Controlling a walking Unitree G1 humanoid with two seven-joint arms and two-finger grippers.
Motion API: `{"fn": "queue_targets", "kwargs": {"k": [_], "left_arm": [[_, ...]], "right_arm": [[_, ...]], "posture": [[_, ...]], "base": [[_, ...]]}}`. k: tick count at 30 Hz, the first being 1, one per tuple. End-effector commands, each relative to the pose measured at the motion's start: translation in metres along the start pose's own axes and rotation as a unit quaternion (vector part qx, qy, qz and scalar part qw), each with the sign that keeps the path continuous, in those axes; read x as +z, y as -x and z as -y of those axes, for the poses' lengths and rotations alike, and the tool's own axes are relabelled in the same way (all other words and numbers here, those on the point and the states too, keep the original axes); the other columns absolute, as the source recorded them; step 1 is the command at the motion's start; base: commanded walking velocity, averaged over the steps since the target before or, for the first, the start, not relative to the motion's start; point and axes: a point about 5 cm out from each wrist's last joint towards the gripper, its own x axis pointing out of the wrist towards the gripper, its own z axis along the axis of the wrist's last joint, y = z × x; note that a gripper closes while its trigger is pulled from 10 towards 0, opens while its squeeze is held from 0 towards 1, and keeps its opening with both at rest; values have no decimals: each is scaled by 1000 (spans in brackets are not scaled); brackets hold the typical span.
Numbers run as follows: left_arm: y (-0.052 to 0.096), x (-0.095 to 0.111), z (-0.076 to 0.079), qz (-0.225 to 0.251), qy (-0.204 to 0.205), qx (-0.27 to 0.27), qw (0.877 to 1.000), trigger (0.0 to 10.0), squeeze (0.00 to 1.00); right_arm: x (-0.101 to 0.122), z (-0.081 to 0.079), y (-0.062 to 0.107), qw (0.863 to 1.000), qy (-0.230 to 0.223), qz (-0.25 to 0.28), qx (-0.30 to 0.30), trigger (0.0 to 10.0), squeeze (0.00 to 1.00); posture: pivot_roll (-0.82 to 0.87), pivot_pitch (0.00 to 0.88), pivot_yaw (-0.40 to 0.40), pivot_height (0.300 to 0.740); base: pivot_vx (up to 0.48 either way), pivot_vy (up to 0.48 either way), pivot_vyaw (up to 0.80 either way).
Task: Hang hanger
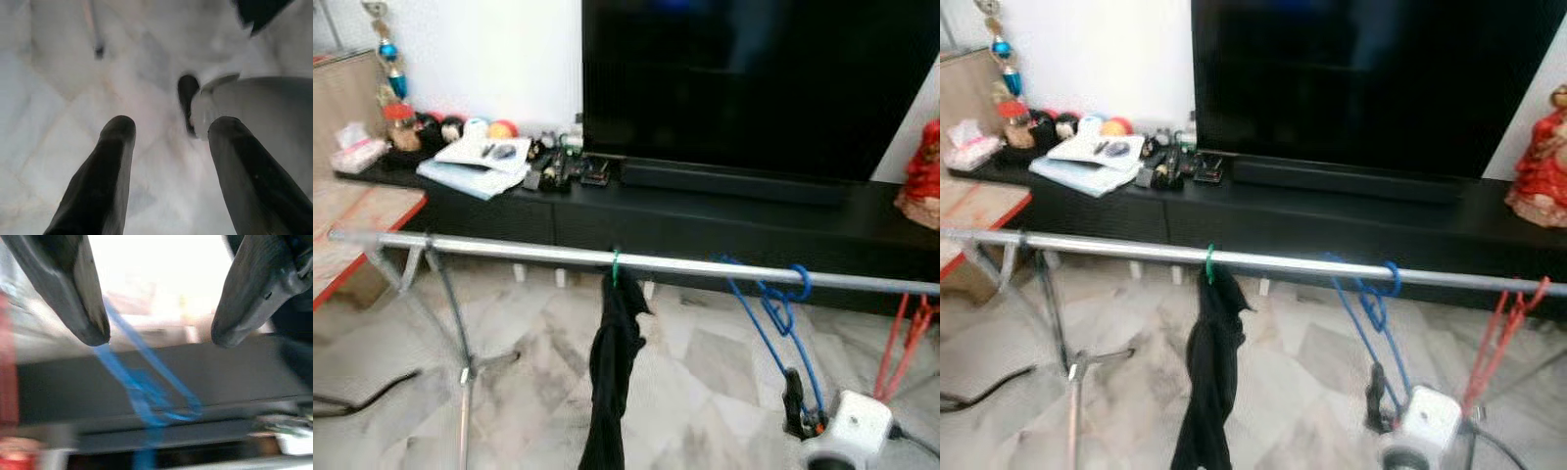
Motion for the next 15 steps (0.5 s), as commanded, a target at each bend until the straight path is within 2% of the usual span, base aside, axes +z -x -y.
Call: {"fn": "queue_targets", "kwargs": {"k": [1,15], "left_arm": [[6,-20,0,-35,4,-4,999,10000,0],[5,-20,4,-32,6,-7,999,10000,0]], "right_arm": [[-5,1,3,1000,0,-9,-2,10000,0],[-6,1,3,1000,0,-11,-1,10000,0]], "posture": [[129,0,-18,740],[130,0,-22,740]], "base": [[-296,0,0],[-295,0,0]]}}
